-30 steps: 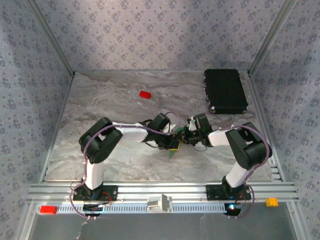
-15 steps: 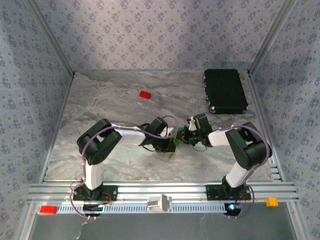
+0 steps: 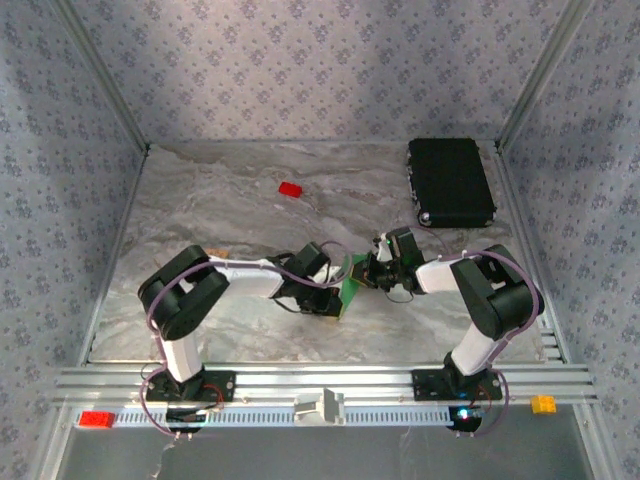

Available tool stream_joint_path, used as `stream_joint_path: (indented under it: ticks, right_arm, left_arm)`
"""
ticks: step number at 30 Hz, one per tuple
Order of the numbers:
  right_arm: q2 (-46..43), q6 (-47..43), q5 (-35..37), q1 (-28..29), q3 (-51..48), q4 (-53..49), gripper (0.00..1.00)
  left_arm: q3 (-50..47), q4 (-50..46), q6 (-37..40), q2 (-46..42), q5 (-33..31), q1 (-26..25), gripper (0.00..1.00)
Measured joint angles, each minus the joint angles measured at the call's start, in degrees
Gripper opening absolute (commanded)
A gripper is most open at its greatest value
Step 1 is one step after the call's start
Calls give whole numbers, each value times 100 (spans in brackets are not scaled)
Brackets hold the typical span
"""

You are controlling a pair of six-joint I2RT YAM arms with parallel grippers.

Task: Fold a paper plane with a square sheet of paper (pick it up from the middle)
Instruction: Fold the wing for the fifth time at the center of the table.

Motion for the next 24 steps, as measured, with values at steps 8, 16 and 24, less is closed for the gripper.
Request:
stream_joint_path:
  ticks: [8,16,24]
  right_arm:
    - [-7,2,22,11,0,0,7]
    - [-11,22,52,28,0,0,7]
    - [-13,24,61,33,0,0,7]
  left_arm:
    - [-118,-389,107,-227,-149,-138,0]
    - [-267,-378,-42,-970,-229,-111,0]
    - [323,92,-339,-402,-186,208,0]
